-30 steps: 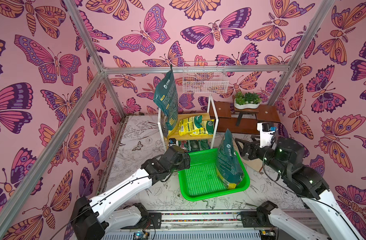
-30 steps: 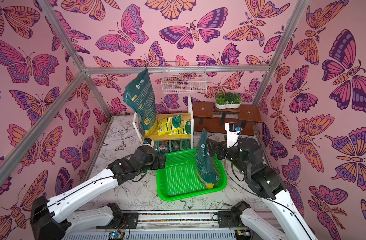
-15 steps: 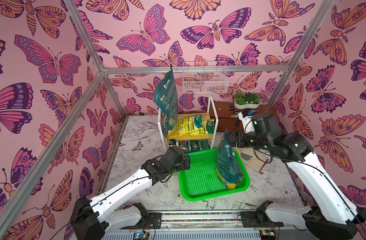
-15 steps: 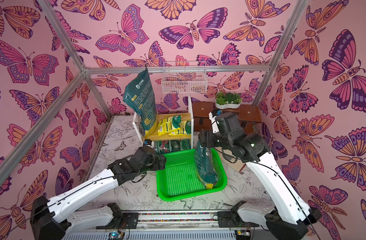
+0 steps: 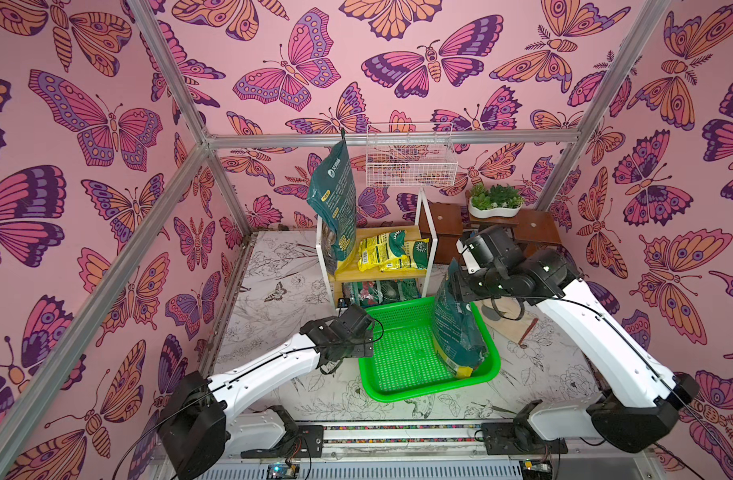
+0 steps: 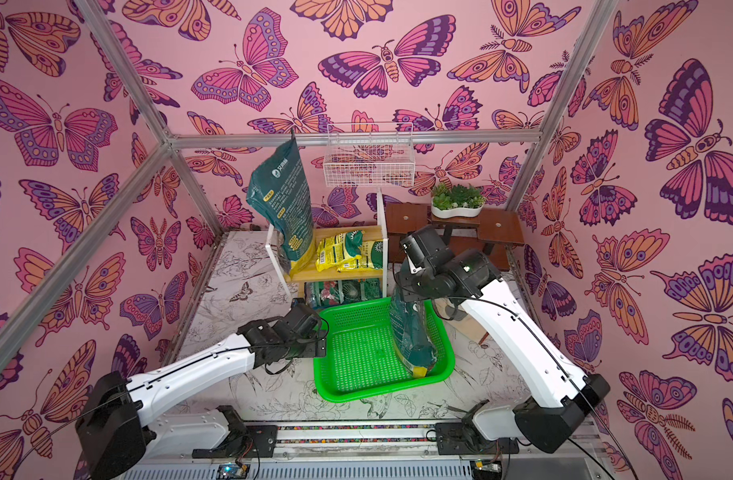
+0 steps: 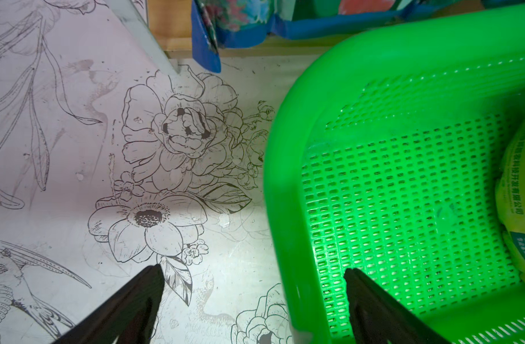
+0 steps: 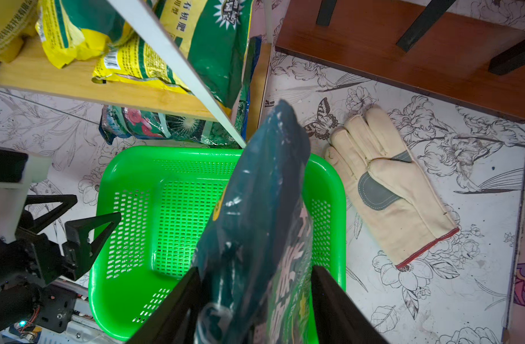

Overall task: Take down the fertilizer bag from the shelf
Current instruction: Place the fertilizer bag in the storage box.

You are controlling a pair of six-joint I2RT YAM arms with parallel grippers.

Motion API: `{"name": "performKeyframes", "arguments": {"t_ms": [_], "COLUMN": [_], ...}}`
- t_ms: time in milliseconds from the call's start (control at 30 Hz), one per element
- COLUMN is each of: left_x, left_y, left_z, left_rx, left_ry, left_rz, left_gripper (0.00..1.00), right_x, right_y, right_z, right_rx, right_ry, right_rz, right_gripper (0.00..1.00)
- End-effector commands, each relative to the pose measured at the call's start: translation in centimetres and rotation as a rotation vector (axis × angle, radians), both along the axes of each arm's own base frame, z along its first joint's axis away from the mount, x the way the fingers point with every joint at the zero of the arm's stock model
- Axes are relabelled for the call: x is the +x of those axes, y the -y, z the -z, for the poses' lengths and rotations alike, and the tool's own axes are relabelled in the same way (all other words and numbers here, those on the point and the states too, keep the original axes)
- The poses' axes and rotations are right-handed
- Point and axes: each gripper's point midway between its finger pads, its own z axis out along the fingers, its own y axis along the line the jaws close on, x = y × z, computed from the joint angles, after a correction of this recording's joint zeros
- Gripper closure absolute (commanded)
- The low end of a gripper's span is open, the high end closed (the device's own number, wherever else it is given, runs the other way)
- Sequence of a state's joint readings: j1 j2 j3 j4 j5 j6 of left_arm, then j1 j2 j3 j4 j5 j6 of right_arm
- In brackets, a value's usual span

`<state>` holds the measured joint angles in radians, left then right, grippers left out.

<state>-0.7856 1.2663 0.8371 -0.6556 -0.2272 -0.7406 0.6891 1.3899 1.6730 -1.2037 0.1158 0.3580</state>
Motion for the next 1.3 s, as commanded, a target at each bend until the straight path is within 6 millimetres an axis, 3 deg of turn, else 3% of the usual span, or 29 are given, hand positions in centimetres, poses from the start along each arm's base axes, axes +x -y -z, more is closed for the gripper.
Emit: {"name": "performKeyframes", "arguments": {"t_ms": [0,167,267,500,600,833,1000,1067,1133,1267], "left_x": [0.2,0.0,-0.1,-0.2,-0.2,-0.2,-0.1,0.0,0.2,0.4], "left_y": [0.2,0.1,-0.3,-1.4,-1.7,-2.0,-2.1,-2.0,-1.9,-1.6], "left_z": [0.7,1.8,1.9,2.0,2.0,2.2,1.8,1.6,1.4,0.6], "left_rx": [0.027,0.057,0.067,0.073,0.079,0.081,0.075,0.072,0.068,0.051], "left_ry": [-0.036,-0.066,-0.063,-0.051,-0.051,-0.058,-0.047,-0.043,-0.038,-0.024], "left_rz": [0.004,0.011,-0.001,-0.031,-0.036,-0.044,-0.053,-0.052,-0.051,-0.049], "left_gripper": [0.0,0.0,0.0,0.0,0.0,0.0,0.0,0.0,0.0,0.0], "right_x": [0.2,0.6,0.9,1.9,1.8,1.8,1.7,1.6,1.5,1.9], "right_y": [0.2,0.5,0.7,2.6,2.4,1.8,3.0,3.0,2.5,1.9], "right_z": [0.8,1.4,0.9,-4.0,-5.0,-3.7,1.6,3.0,3.4,2.0], "right_rx": [-0.05,-0.072,-0.067,-0.069,-0.024,-0.022,-0.119,-0.121,-0.097,-0.046], "right_ry": [-0.003,0.017,0.045,0.214,0.223,0.171,0.069,0.036,0.02,0.062], "right_rz": [-0.009,-0.01,-0.018,-0.05,-0.1,-0.14,-0.115,-0.107,-0.108,-0.102], "right_gripper": [0.5,0.87,1.0,1.0,1.0,1.0,1.0,0.93,0.8,0.5]}}
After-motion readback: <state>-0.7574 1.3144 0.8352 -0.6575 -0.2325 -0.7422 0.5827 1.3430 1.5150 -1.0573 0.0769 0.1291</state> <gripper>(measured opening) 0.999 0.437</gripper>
